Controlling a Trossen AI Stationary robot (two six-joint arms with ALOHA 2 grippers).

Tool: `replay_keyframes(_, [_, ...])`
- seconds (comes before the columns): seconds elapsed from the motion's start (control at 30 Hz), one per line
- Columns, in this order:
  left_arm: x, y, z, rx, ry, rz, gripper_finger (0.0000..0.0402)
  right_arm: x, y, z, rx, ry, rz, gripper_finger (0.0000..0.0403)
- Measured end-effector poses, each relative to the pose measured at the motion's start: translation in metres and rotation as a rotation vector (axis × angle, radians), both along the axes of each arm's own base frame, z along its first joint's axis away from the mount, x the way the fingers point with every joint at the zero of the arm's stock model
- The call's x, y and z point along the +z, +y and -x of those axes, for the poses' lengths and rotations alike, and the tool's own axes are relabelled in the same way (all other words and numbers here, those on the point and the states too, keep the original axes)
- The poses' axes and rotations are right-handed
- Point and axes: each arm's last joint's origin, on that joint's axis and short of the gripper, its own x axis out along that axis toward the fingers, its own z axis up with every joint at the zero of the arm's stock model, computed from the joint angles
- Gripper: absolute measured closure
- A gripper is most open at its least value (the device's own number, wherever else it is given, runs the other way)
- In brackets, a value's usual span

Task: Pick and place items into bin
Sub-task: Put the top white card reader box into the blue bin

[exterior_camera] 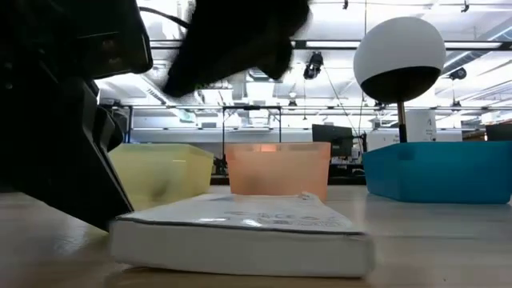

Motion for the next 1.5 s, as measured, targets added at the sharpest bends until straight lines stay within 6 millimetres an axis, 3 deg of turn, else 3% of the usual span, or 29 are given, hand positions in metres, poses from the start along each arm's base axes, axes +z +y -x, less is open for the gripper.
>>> replay_keyframes(0.17, [0.000, 0.000, 0.001, 0.003, 0.004, 0.003, 0.0391, -0.006, -0.006, 0.011, -0.002, 0.127, 0.063, 0.0390])
replay_keyframes(0.37, [0.000, 0.000, 0.000, 0.006, -0.007, 0.004, 0.0391, -0.017, -0.012, 0.042, -0.022, 0.374, 0.166, 0.0390])
replay_keyframes(0.57, [0.009, -0.003, -0.006, -0.026, -0.042, -0.042, 0.0391, -0.044, -0.006, 0.061, -0.079, 0.476, 0.048, 0.0390])
replay_keyframes(0.93, [0.029, 0.000, -0.025, -0.069, -0.110, -0.104, 0.0391, -0.044, 0.008, 0.050, -0.023, 0.350, -0.101, 0.0390])
replay_keyframes(1.5, [0.018, 0.010, -0.021, -0.111, -0.016, -0.080, 0.0391, -0.049, 0.006, 0.051, -0.020, 0.346, -0.100, 0.0390])
